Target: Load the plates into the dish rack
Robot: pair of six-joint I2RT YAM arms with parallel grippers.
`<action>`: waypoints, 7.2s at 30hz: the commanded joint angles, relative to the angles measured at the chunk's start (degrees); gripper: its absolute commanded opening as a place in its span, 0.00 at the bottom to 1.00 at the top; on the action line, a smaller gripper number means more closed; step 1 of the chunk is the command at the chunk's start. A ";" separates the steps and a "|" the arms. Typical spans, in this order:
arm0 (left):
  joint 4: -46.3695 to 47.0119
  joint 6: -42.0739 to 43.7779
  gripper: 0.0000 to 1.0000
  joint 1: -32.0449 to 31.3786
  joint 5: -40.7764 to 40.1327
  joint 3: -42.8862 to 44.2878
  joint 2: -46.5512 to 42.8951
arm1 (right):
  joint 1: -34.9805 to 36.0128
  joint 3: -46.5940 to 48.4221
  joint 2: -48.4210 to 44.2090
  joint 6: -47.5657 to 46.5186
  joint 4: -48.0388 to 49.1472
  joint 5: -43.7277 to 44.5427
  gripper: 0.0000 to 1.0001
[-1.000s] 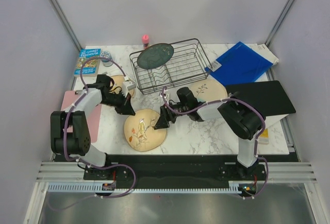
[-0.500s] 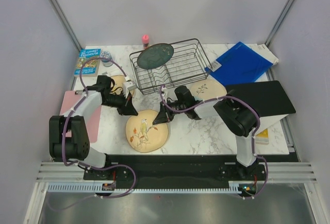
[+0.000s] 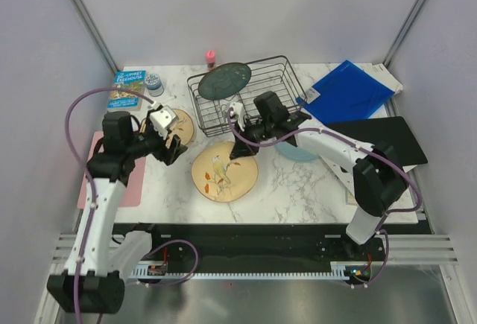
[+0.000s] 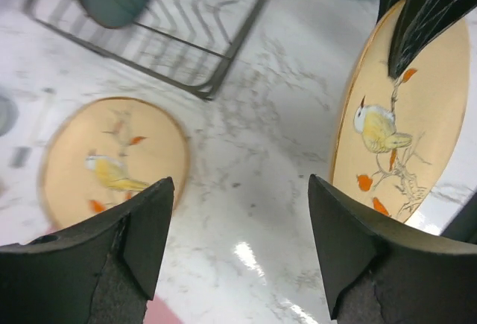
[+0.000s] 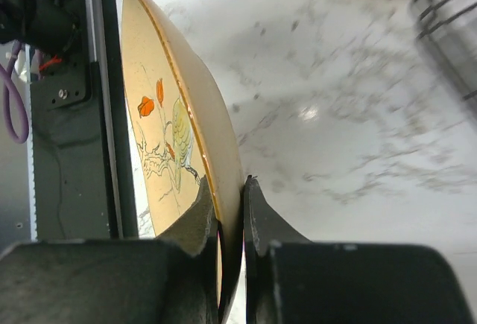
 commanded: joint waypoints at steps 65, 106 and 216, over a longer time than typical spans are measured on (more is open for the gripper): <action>32.13 -24.19 0.80 1.21 -22.81 -15.61 2.69 | -5.32 52.01 23.60 -60.51 6.82 23.91 0.00; 32.57 -19.11 0.87 1.21 -28.00 -15.78 5.77 | -5.85 30.86 14.59 -62.19 30.63 33.49 0.73; -17.00 4.28 0.59 5.08 5.31 18.05 56.92 | -12.88 -9.78 14.20 26.93 24.39 -5.09 0.74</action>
